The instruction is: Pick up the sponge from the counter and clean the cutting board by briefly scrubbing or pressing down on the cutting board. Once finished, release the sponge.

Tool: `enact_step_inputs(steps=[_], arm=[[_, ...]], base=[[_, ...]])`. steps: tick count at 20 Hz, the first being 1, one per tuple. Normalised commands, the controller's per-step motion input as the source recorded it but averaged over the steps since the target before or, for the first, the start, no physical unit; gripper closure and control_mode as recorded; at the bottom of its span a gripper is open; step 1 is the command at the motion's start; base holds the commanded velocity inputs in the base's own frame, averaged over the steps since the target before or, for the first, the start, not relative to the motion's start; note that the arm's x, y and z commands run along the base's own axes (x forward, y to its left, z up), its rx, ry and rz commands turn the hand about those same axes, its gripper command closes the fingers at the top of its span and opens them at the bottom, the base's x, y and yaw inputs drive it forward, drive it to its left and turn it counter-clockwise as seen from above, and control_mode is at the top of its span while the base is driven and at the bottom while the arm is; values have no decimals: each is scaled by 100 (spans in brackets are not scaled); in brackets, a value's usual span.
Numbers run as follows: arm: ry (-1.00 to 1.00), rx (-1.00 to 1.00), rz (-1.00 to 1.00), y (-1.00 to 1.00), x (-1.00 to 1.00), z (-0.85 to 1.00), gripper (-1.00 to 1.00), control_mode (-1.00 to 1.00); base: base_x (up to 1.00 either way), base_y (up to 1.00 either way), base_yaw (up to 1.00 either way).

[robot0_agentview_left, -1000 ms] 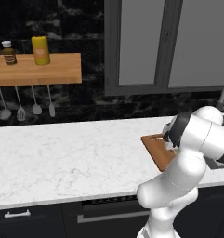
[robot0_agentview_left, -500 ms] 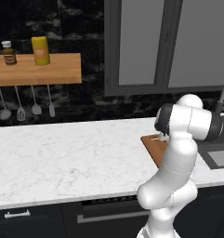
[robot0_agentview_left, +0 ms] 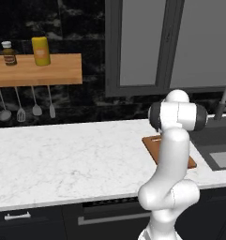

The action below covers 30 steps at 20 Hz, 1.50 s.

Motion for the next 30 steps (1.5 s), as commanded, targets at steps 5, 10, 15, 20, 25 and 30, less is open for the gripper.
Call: enact_step_inputs(steps=[5, 10, 15, 20, 25, 30], arm=[[-1, 6, 2, 3, 32, -37, 100, -100], [0, 3, 4, 16, -3, -62, 100, -100], [0, 0, 5, 36, -43, -7, 100, -100], [-4, -2, 12, 58, -58, 33, 100, -100], [-7, -16, 15, 84, -45, 71, 100, -100], [-1, -12, 21, 97, -21, 62, 100, -100]], base=[[0, 0, 0], [0, 0, 0], [0, 0, 0], [0, 0, 0], [0, 0, 0], [0, 0, 0]])
